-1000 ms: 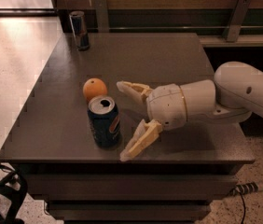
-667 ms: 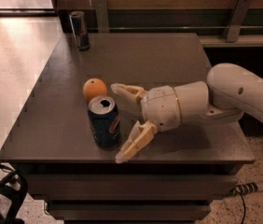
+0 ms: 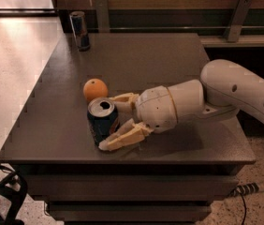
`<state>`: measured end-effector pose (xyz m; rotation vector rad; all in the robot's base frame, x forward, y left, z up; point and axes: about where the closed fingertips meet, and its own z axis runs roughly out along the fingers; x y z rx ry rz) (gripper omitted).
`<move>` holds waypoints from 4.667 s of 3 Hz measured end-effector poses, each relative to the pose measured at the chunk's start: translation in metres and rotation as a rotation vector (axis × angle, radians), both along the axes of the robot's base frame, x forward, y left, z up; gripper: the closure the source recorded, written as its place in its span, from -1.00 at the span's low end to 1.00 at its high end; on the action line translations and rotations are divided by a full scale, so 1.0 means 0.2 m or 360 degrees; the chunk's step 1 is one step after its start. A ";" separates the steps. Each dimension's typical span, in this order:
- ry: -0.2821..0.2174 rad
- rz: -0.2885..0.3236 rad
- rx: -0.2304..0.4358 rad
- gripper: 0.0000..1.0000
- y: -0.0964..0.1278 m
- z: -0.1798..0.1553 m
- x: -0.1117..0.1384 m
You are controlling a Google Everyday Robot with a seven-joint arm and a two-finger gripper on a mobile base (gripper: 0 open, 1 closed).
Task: Move pepsi can near redbull can
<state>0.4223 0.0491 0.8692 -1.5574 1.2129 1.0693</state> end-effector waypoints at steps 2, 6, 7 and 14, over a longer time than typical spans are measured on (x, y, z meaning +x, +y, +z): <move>-0.0005 0.0018 -0.0006 0.64 0.02 0.01 -0.01; 0.0062 -0.0106 0.0099 1.00 -0.16 0.22 0.21; 0.0098 -0.0244 0.0124 1.00 -0.29 0.36 0.41; 0.0043 -0.0660 -0.0058 1.00 -0.13 0.25 1.77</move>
Offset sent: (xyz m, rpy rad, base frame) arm -0.0019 0.0020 0.0007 -0.0033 -0.0019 0.0077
